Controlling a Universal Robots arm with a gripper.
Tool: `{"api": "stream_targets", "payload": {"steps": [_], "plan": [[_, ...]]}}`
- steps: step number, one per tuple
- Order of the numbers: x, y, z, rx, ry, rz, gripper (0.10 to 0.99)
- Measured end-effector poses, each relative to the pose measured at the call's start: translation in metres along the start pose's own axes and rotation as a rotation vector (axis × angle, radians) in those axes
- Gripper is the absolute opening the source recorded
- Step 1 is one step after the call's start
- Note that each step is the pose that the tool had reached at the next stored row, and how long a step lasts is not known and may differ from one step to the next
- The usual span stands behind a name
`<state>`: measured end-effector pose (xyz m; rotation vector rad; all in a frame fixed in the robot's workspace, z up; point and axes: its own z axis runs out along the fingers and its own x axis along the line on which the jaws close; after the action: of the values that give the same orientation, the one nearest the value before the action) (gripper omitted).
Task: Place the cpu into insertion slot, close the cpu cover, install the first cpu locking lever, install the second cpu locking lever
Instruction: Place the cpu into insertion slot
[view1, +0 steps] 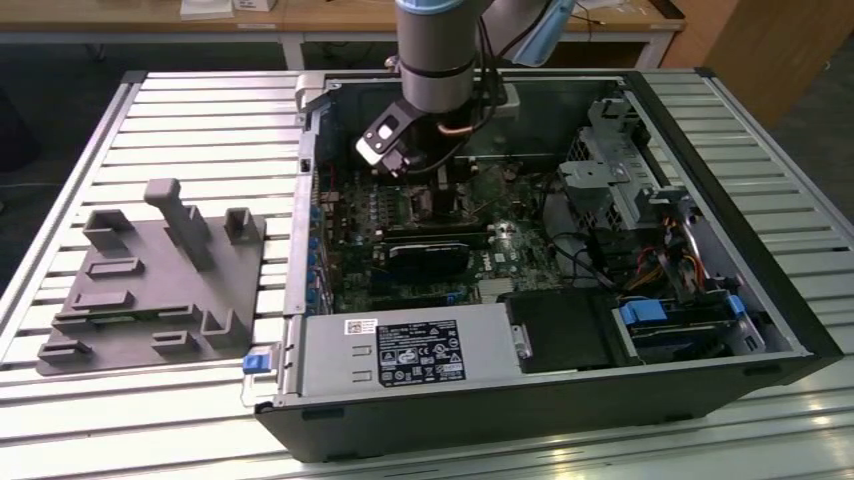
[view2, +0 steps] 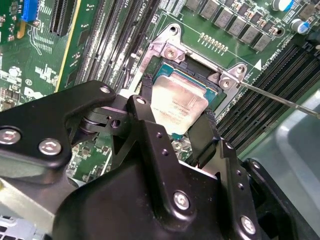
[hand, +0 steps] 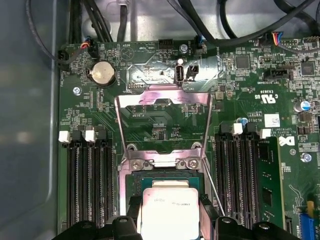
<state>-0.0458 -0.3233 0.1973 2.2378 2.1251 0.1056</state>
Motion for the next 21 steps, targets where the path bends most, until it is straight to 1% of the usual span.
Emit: {"api": "stream_targets", "payload": {"steps": [4, 9, 18, 21], "plan": [[-0.0001, -0.0002, 0.0016, 0.0, 0.0009, -0.011, 0.537], [0.0, -0.0001, 0.0026, 0.001, 0.0044, -0.052, 0.537], [0.0015, -0.0002, 0.0033, 0.001, 0.0049, -0.055, 0.537], [0.0016, 0.001, 0.0036, 0.001, 0.0049, -0.055, 0.537]]}}
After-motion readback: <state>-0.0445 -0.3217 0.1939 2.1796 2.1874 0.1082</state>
